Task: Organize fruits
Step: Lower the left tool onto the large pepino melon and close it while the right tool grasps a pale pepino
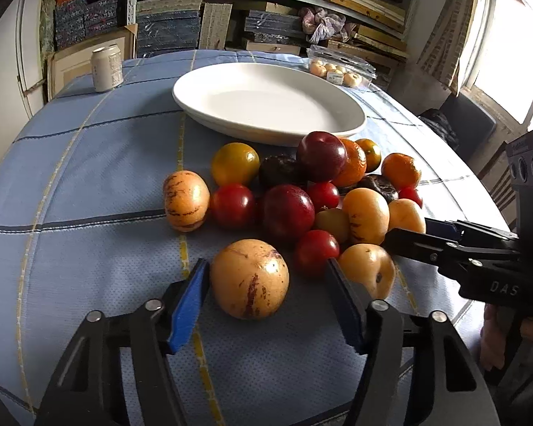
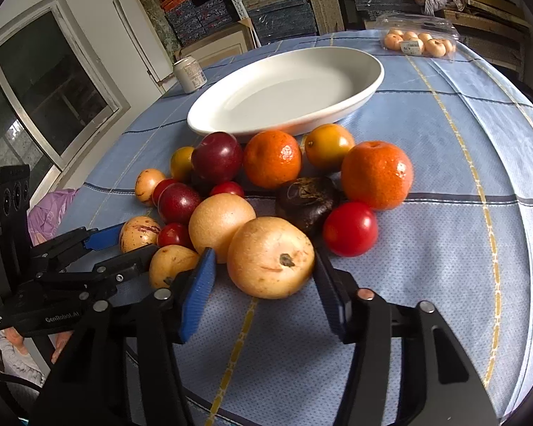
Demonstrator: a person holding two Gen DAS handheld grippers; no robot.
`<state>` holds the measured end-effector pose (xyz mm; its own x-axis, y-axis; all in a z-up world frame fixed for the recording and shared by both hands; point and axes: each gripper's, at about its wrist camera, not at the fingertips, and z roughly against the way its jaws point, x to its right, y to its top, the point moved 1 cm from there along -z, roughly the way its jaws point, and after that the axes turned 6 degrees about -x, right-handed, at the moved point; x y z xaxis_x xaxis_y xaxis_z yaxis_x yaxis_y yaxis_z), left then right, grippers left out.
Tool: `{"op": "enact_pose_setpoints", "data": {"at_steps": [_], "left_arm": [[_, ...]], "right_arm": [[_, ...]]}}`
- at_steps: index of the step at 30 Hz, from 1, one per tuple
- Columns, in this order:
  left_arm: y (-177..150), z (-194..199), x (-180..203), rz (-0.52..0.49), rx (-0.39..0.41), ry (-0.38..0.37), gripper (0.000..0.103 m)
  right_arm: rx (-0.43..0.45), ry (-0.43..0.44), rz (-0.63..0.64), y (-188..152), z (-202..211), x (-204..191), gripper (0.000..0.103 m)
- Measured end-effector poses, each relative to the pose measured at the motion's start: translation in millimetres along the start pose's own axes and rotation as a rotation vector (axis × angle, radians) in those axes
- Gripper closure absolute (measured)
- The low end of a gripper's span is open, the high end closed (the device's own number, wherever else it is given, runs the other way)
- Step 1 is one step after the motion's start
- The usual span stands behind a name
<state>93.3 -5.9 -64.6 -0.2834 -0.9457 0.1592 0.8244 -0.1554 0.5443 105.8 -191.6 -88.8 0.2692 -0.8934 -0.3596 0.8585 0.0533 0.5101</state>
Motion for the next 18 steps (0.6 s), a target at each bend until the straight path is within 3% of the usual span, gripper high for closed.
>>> {"op": "enact_pose_setpoints", "data": {"at_steps": [6, 11, 15, 18], "left_arm": [[1.2, -3.0, -6.8, 0.027, -0.006, -0.057, 0.037], [0.3, -1.9, -6.0, 0.025, -0.013, -0.035, 0.039], [-1.5, -1.7, -14.4, 0.061, -0.023, -0.028, 0.059], [-1.8, -1.3, -14.9, 0.060, -0.022, -0.025, 0.059]], "right_arm": [[-0.010, 0.005, -0.005, 0.3, -2.6, 1.8, 0.051], [-0.008, 0.005, -0.013, -0.1, -2.2, 1.9, 0.056], [-0.007, 0.006, -0.011, -0.4, -2.2, 1.9, 0.056], [-0.006, 0.007, -0.012, -0.1, -2.4, 3.1, 0.057]]}}
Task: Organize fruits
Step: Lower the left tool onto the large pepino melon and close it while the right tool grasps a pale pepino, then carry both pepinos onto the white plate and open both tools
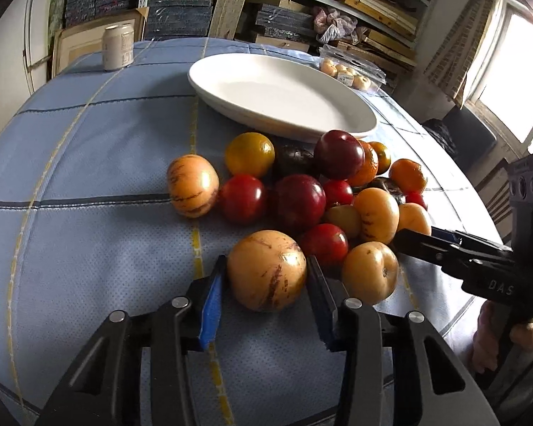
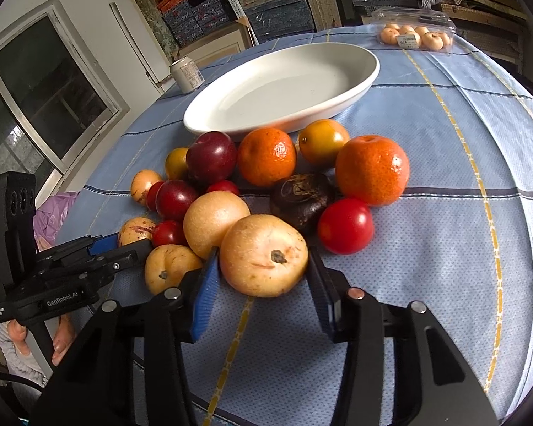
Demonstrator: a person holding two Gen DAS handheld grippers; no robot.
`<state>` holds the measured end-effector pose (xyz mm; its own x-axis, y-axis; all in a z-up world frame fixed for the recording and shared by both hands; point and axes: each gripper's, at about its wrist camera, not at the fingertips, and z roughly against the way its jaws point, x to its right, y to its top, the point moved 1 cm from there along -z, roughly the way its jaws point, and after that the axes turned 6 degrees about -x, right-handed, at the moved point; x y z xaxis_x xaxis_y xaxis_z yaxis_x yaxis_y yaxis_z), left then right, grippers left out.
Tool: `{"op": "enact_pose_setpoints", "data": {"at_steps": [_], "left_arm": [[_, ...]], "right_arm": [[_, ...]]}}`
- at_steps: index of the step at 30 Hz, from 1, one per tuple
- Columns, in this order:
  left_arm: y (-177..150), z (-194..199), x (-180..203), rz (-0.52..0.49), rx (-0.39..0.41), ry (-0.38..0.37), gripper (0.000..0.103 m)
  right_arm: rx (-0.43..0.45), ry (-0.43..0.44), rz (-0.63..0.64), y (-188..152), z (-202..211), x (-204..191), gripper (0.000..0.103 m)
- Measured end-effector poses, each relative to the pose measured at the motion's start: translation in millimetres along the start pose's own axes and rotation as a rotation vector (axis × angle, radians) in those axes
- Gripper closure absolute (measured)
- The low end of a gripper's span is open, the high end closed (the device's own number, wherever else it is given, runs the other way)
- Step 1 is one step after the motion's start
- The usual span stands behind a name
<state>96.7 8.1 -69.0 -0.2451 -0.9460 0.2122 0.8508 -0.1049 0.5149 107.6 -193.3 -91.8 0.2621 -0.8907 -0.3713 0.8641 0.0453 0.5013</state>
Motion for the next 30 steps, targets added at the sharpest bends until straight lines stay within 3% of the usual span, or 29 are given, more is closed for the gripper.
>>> {"op": "enact_pose_setpoints", "data": {"at_steps": [10, 17, 21, 24, 27, 30], "left_arm": [[-1.1, -0.1, 0.1, -0.002, 0.011, 0.013, 0.059], [18.4, 32.0, 3.5, 0.008, 0.106, 0.054, 0.059], [68.3, 58.5, 15.4, -0.031, 0.183, 0.120, 0.059], [106.8, 57.4, 25.5, -0.035, 0.211, 0.136, 0.059], [132.5, 30.1, 26.8, -0.015, 0.188, 0.162, 0.059], [147.4, -5.7, 16.1, 0.041, 0.125, 0.160, 0.059]], "right_arm": [[0.036, 0.023, 0.005, -1.4, 9.4, 0.7, 0.057], [0.102, 0.035, 0.011, 4.4, 32.9, -1.5, 0.057], [0.197, -0.031, 0.091, 54.8, 75.2, -19.8, 0.057], [0.270, -0.075, 0.128, 99.1, 89.2, -31.1, 0.057], [0.271, -0.124, 0.130, 137.2, 65.2, -30.4, 0.057], [0.202, -0.150, 0.081, 154.5, 18.9, -15.1, 0.057]]}}
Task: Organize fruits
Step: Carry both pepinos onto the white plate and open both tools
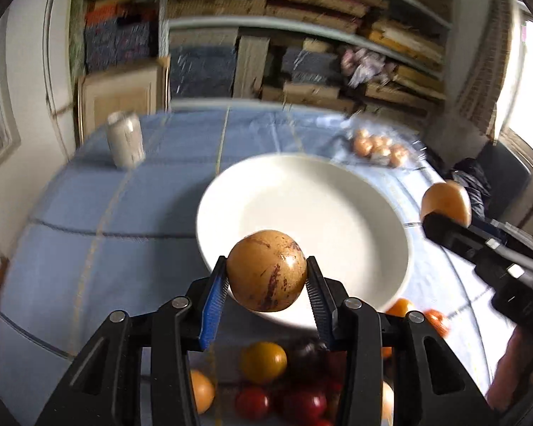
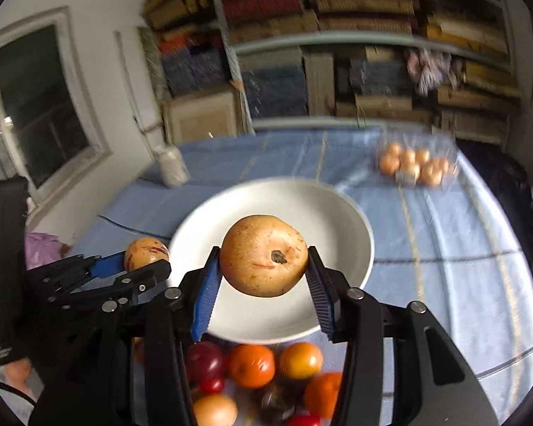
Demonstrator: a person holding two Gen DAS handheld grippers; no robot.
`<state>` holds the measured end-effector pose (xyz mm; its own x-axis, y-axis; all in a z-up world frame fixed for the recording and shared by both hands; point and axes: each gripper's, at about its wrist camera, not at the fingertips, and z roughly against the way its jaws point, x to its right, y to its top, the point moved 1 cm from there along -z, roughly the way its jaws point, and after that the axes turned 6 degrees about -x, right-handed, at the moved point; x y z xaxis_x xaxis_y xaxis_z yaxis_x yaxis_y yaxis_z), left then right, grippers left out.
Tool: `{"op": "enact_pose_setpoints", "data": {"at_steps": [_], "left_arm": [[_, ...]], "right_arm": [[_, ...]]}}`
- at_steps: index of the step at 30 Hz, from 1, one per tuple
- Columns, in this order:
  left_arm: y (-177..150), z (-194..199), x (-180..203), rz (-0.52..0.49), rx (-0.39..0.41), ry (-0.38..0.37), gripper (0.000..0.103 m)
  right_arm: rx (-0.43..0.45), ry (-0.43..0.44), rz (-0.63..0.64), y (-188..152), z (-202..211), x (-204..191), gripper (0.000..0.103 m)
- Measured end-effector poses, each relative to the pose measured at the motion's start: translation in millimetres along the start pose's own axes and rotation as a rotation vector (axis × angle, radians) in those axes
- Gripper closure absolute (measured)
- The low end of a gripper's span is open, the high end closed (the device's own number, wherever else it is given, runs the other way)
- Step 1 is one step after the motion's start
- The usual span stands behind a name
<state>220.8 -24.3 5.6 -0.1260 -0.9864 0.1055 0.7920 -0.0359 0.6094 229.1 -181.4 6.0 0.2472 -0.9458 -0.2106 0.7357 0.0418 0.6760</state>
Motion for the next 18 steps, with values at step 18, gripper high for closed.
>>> {"op": "enact_pose_setpoints", "data": {"at_steps": [18], "left_arm": [[-5.9, -35.0, -5.5, -0.038, -0.011, 0.035, 0.038]], "right_arm": [[-0.047, -0.090, 0.040, -16.4, -56.5, 13.5, 0.042]]}}
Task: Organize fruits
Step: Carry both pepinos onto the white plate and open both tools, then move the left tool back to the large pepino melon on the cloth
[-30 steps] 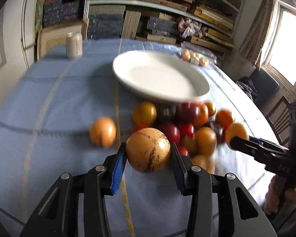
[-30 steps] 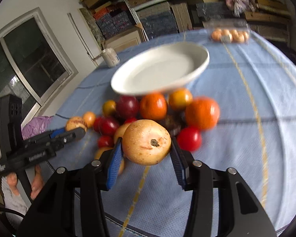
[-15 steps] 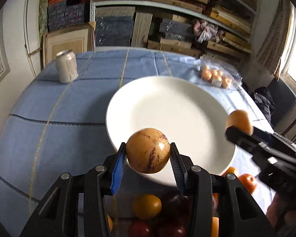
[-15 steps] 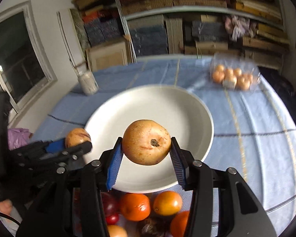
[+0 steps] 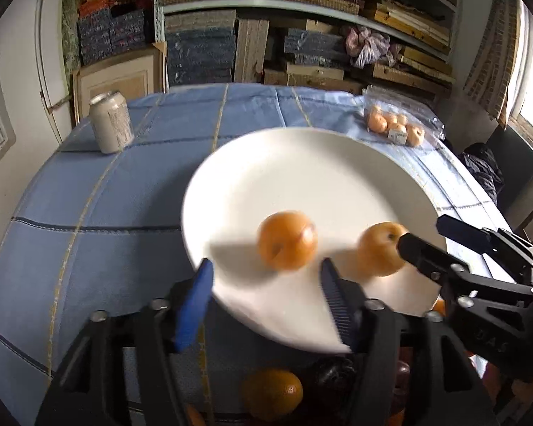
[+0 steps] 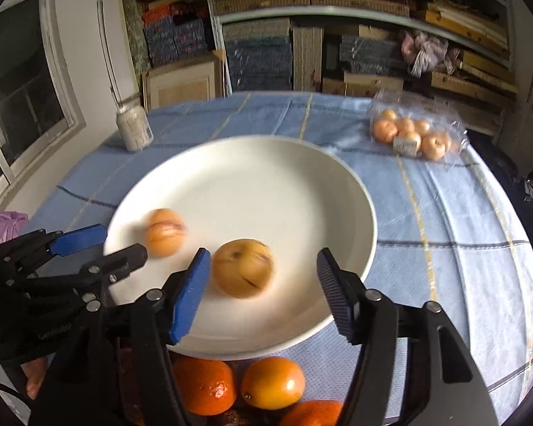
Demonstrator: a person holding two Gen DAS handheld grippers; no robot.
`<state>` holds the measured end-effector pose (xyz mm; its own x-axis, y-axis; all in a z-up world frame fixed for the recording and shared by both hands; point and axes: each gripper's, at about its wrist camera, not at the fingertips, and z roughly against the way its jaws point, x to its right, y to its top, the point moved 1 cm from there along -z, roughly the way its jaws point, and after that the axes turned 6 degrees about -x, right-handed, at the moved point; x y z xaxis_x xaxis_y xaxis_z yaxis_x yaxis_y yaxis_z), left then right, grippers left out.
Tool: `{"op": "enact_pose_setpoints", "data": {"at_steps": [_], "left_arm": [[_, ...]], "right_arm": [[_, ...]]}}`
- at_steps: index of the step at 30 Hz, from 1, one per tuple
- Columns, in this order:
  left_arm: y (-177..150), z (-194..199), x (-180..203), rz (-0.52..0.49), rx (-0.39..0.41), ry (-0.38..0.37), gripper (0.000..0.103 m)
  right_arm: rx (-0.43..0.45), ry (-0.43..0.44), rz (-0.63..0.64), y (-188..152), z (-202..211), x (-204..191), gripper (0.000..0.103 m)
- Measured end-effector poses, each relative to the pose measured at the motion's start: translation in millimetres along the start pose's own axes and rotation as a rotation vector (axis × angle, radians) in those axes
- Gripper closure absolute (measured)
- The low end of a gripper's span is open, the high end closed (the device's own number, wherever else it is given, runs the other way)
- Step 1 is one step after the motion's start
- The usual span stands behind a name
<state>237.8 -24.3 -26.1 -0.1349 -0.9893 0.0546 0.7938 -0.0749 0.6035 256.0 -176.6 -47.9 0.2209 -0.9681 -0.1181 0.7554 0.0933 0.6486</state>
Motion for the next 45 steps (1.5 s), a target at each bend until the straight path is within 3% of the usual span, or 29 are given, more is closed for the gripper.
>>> {"op": "enact_pose_setpoints", "data": {"at_steps": [5, 7, 9, 11, 15, 18, 20, 23, 29, 34, 39, 45], "left_arm": [[-2.1, 25.5, -18.5, 0.050, 0.052, -0.001, 0.038], [-9.4, 43.7, -35.8, 0.101, 0.080, 0.009, 0.030], [-25.0, 59.8, -52.4, 0.157, 0.097, 0.019, 0.022], [-48.4, 72.7, -67.4, 0.199, 0.103, 0.026, 0.017], [-100.6, 88.8, -83.0, 0.210, 0.081, 0.039, 0.013], [-119.8, 92.4, -81.0, 0.191, 0.086, 0.046, 0.013], [-122.3, 92.8, -73.9, 0.155, 0.100, 0.055, 0.013], [-123.1, 89.3, -60.4, 0.079, 0.114, 0.131, 0.013], [-121.5, 80.1, -47.2, 0.000, 0.107, 0.177, 0.013], [-115.7, 68.9, -44.3, -0.037, 0.096, 0.142, 0.013], [-110.9, 56.5, -48.0, -0.053, 0.050, 0.048, 0.013], [-106.0, 48.7, -47.0, -0.050, 0.029, 0.078, 0.013]], "right_arm": [[0.128, 0.025, -0.040, -2.5, 47.5, 13.4, 0.042], [0.207, 0.030, -0.057, -9.7, 75.8, 20.8, 0.033], [0.277, 0.025, -0.084, -28.1, 99.7, 28.6, 0.017], [0.308, 0.034, -0.106, -52.5, 115.5, 34.0, 0.016], [0.314, 0.069, -0.133, -100.7, 134.8, 39.4, 0.016], [0.297, 0.094, -0.125, -124.8, 143.5, 34.0, 0.016], [0.299, 0.078, -0.105, -133.9, 148.2, 27.2, 0.016], [0.302, 0.063, -0.077, -144.4, 151.8, 17.3, 0.016], [0.297, 0.051, -0.055, -147.2, 150.5, 10.7, 0.016], [0.254, 0.056, -0.054, -146.5, 143.1, 9.9, 0.016], [0.232, 0.061, -0.077, -144.3, 138.5, 14.2, 0.016], [0.174, 0.041, -0.101, -141.1, 126.6, 18.9, 0.016]]}}
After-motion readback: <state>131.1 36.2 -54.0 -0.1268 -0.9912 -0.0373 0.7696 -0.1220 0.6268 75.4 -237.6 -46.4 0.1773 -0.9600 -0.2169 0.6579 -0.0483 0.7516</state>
